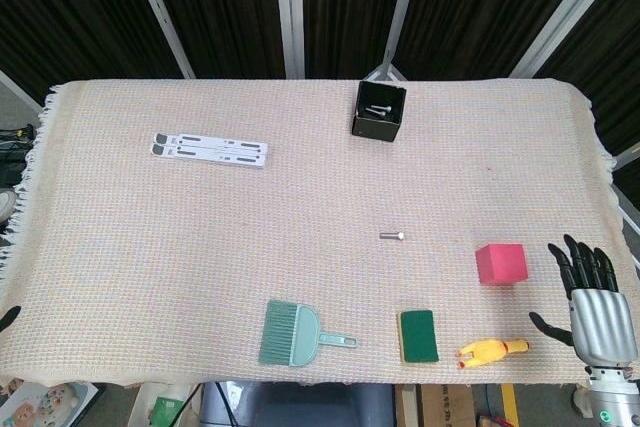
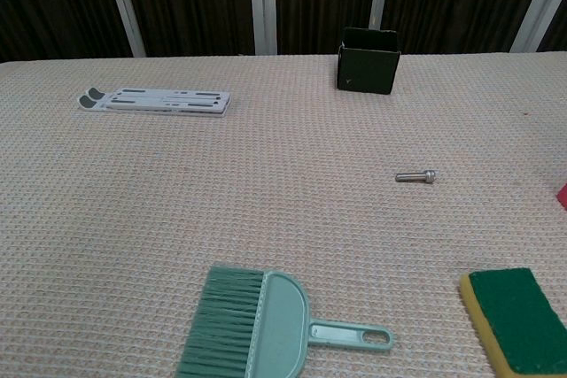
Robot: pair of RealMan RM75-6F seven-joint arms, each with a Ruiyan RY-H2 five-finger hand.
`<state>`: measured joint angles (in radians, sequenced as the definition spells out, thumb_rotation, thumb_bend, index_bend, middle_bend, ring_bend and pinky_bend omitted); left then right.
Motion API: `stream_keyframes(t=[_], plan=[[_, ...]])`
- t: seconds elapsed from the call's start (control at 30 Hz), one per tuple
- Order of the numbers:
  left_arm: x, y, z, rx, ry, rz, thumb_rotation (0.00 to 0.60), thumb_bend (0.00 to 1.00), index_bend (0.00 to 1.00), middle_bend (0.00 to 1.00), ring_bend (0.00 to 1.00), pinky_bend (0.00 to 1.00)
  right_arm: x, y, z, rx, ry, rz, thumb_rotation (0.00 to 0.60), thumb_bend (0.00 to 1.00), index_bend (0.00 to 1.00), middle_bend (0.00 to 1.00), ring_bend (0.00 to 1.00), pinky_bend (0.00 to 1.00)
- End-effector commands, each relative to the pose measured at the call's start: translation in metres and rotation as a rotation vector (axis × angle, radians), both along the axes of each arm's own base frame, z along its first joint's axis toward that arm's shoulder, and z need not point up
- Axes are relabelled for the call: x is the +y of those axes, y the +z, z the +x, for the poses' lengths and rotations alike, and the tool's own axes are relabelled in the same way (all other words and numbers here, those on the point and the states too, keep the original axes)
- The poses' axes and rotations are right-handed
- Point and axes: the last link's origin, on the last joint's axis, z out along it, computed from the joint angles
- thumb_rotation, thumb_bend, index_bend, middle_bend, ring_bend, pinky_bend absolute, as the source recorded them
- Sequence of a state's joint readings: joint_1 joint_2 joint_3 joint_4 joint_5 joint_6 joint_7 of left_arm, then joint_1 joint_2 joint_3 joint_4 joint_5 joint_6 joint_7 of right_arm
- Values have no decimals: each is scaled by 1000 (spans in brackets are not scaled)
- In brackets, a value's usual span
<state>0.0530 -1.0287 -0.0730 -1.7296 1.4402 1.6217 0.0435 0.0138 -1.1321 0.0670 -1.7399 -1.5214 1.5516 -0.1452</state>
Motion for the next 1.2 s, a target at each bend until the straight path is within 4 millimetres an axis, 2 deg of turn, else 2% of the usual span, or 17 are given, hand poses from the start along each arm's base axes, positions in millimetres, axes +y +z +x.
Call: stream_keyframes(t=[0.03,0.5,0.8,0.97,1.07,1.13,1.17,1.2], plan=[[0,0,0,0,1,-2,600,236,121,0,0,0,-1,-1,0,1,-3,2,600,105,120,0,0,0],[-1,0,0,3,1,9,600,236,121,0,0,0,1,-1,1,-7,5,17,600,105,120,0,0,0],[1,-5,1,9,5,-21,600,236,121,0,0,0,-1,-8,3,-18,49,29,600,105,121,0,8,17],[-2,-1,1,5,5,0,600,236,121,0,0,0,-3,-13,9,-38,60,39,600,105,162,0,25,40],[-3,0,1,-1,10,12,600,236,121,0,0,0,-16,-17,20,-44,81,75,600,106,164,0,26,47],[-3,1,1,-5,6,14,600,236,121,0,0,0,-35,-18,35,-43,89,138,600,106,164,0,26,52],[-3,2,0,-4,9,22,600,236,121,0,0,0,-55,-20,55,-69,111,200,600,106,164,0,26,52],[-3,2,0,-2,9,24,600,236,121,0,0,0,-67,-20,62,-72,109,228,600,106,164,0,26,52]])
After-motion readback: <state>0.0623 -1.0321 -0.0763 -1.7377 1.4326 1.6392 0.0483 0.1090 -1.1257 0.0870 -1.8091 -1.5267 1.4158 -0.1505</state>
